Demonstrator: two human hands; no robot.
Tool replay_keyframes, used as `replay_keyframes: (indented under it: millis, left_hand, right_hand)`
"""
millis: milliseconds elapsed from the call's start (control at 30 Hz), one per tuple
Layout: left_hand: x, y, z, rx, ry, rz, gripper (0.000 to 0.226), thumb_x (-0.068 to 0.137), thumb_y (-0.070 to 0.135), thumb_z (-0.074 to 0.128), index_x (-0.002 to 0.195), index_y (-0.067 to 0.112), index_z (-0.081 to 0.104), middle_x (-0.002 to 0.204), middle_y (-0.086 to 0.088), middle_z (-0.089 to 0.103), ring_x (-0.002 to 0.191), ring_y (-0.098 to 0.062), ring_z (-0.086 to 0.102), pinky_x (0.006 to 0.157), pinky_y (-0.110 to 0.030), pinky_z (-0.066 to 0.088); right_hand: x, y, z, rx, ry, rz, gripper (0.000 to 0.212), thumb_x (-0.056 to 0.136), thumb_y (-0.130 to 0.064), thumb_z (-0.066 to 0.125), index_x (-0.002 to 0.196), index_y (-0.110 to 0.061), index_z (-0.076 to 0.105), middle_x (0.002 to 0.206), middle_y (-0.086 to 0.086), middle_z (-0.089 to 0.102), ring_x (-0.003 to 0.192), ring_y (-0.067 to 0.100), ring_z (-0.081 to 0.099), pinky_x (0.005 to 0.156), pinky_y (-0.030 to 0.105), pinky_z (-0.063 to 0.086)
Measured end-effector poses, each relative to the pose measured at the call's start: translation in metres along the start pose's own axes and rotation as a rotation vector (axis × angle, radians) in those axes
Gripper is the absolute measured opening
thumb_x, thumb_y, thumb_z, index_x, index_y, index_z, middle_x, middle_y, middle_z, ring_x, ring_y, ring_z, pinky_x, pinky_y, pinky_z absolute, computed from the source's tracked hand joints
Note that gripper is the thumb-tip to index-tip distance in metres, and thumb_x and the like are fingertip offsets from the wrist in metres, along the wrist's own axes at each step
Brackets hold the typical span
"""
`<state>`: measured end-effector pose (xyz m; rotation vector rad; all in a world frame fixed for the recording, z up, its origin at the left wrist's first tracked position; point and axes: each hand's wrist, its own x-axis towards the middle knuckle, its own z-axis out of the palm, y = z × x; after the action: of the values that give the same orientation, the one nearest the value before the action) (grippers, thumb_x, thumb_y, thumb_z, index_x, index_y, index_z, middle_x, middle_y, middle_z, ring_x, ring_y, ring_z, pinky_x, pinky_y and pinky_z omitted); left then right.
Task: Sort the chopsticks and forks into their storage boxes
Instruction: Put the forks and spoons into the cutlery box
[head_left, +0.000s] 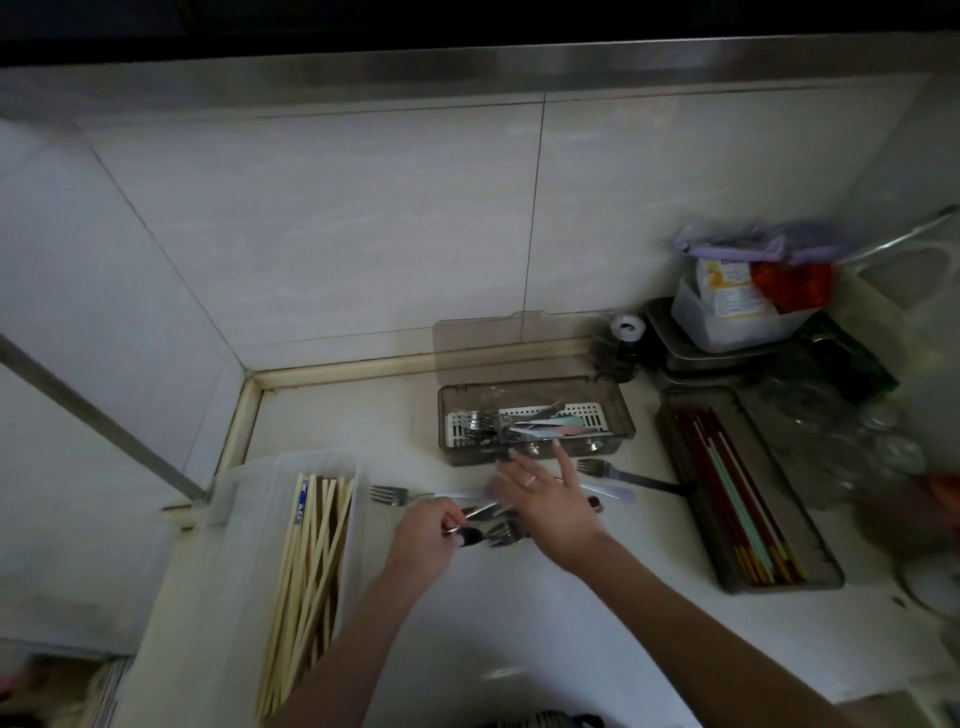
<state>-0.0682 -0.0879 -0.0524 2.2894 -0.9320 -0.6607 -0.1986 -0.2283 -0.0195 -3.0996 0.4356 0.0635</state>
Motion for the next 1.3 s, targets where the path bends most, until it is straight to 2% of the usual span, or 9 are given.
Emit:
replay_keyframes:
  millis: [167,267,367,600,767,1033,1167,1233,1300]
  left_hand:
    - [-0.009,-0.002,0.005,0.033,-0.007,0.062,0.023,0.072,0.002,0.065,0.075,0.024,0.06,0.069,0.011,0.046,0.064,-0.006,0.046,0.065,-0.022,0.039]
    - [-0.011,-0.004,0.007,0.057,0.003,0.089,0.021,0.073,0.004,0.062,0.076,0.025,0.058,0.073,0.007,0.051,0.07,-0.014,0.052,0.07,-0.028,0.044]
    - [-0.01,-0.005,0.008,0.069,0.018,0.074,0.015,0.074,0.007,0.063,0.077,0.022,0.061,0.077,0.003,0.061,0.073,-0.017,0.059,0.069,-0.028,0.046]
    - [-0.016,0.002,0.009,0.111,0.014,0.122,0.015,0.075,0.009,0.062,0.079,0.022,0.059,0.078,0.007,0.053,0.074,-0.016,0.055,0.069,-0.029,0.043]
    - [-0.017,0.0,0.007,0.035,-0.017,0.118,0.036,0.074,0.008,0.063,0.069,0.038,0.045,0.079,0.008,0.057,0.075,-0.012,0.056,0.071,-0.026,0.046]
    - [-0.005,0.009,-0.003,-0.062,0.203,0.114,0.012,0.089,0.017,0.06,0.081,0.023,0.052,0.077,0.007,0.062,0.07,-0.007,0.058,0.06,-0.021,0.046]
    - [0.002,0.03,-0.013,-0.264,0.259,0.1,0.011,0.087,0.009,0.061,0.082,0.018,0.057,0.069,0.008,0.061,0.06,-0.001,0.055,0.055,-0.012,0.042]
    - [0.006,0.035,-0.018,-0.331,0.272,0.091,0.009,0.089,0.012,0.059,0.088,0.019,0.055,0.074,0.004,0.064,0.065,-0.006,0.062,0.061,-0.02,0.05]
    - [0.006,0.033,-0.021,-0.314,0.27,0.074,0.007,0.092,0.015,0.055,0.094,0.021,0.051,0.078,0.002,0.065,0.068,-0.011,0.065,0.063,-0.027,0.054]
  right_hand:
    - [-0.009,-0.011,0.019,-0.003,-0.142,0.143,0.045,0.089,-0.005,0.048,0.133,-0.014,0.046,0.141,0.009,0.045,0.14,0.022,0.026,0.112,0.052,-0.012]
    - [-0.016,-0.004,0.024,0.112,-0.111,0.19,0.032,0.093,-0.014,0.045,0.124,-0.018,0.05,0.132,0.005,0.052,0.13,0.022,0.037,0.114,0.044,0.011]
    - [-0.019,0.0,0.024,0.237,-0.081,0.189,0.022,0.096,-0.025,0.041,0.112,-0.018,0.054,0.123,0.002,0.054,0.121,0.024,0.043,0.102,0.038,0.028]
    - [-0.02,0.0,0.02,0.239,-0.121,0.161,0.02,0.094,-0.027,0.045,0.111,-0.019,0.054,0.124,0.001,0.051,0.121,0.022,0.04,0.098,0.035,0.03]
    - [-0.019,-0.004,0.02,0.222,-0.086,0.16,0.024,0.091,-0.02,0.05,0.115,-0.019,0.052,0.126,0.003,0.052,0.12,0.024,0.042,0.1,0.035,0.029]
    - [-0.018,0.011,-0.001,0.314,0.153,0.268,0.017,0.095,-0.027,0.041,0.109,-0.023,0.05,0.105,-0.001,0.062,0.102,0.024,0.051,0.09,0.039,0.034]
    - [-0.005,0.025,-0.004,0.233,0.227,0.136,0.021,0.085,-0.023,0.066,0.104,-0.032,0.064,0.09,-0.003,0.065,0.089,0.024,0.061,0.082,0.044,0.042]
    - [0.005,0.034,-0.008,0.211,0.273,0.133,0.033,0.074,-0.012,0.075,0.101,-0.031,0.07,0.081,-0.001,0.063,0.082,0.027,0.062,0.077,0.045,0.043]
    - [0.018,0.046,-0.018,0.187,0.269,0.237,0.037,0.079,-0.006,0.068,0.108,-0.03,0.069,0.09,0.002,0.062,0.093,0.029,0.058,0.085,0.045,0.039]
